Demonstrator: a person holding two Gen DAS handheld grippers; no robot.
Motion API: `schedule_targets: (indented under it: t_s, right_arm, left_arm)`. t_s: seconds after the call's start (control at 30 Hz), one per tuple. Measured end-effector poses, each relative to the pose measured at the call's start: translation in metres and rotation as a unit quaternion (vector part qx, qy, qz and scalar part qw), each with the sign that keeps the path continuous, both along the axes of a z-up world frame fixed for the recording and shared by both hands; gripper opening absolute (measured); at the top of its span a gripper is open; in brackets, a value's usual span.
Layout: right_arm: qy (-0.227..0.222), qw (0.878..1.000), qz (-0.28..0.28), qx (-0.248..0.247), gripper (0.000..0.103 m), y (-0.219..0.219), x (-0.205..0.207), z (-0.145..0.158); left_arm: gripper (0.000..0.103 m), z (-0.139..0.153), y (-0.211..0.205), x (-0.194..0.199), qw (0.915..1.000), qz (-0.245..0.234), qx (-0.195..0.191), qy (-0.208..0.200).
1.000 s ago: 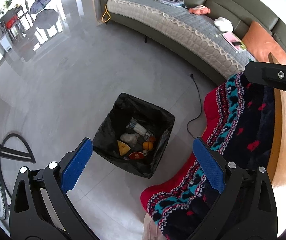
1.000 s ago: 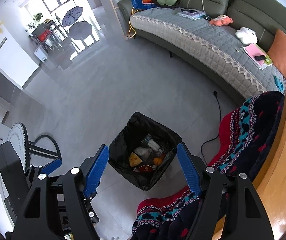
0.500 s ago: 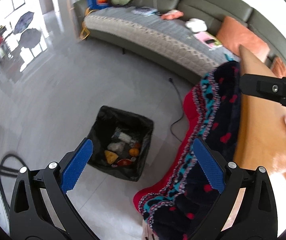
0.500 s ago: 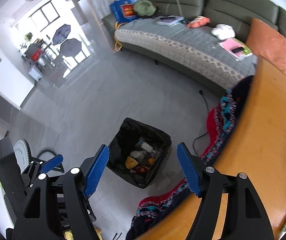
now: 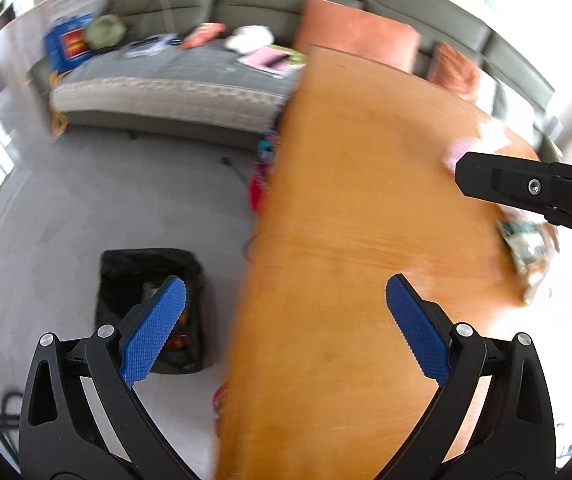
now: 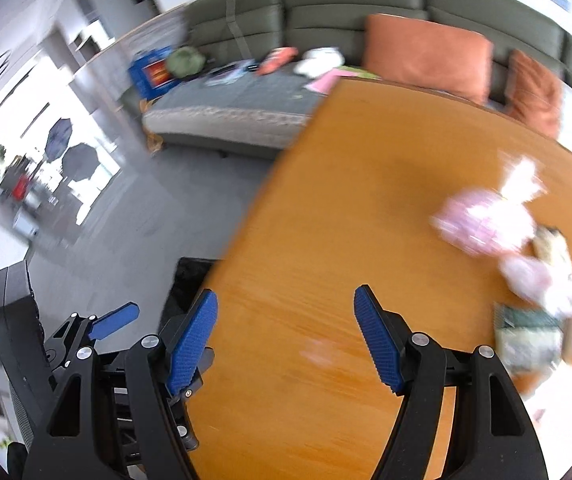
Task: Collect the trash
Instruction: 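Move both open tools back over the table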
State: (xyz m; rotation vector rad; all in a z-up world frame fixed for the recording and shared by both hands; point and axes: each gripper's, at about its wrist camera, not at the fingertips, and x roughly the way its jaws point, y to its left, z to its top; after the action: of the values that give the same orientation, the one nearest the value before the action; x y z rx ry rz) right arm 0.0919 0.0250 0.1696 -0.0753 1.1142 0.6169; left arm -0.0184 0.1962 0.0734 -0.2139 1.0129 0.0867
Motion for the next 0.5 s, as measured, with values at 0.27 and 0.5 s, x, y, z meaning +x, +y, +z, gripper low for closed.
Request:
schedule_targets:
  t_s: [0.27,0.5]
  right_arm:
    - [0.009,0.995,-0.095,-0.005,0.071,-0.113,0.011,-0.014]
    - [0.024,0.986,-0.164,-0.017,0.072,-0.198,0.016,-0.035]
  left_arm:
    - [0.097,-0.005,-0.091,0.025,0.9959,-0.089,-0.008,0.009]
    - [0.097,-0.006,-0.153,0.044,0.9897,-0.142,0.003,0.014]
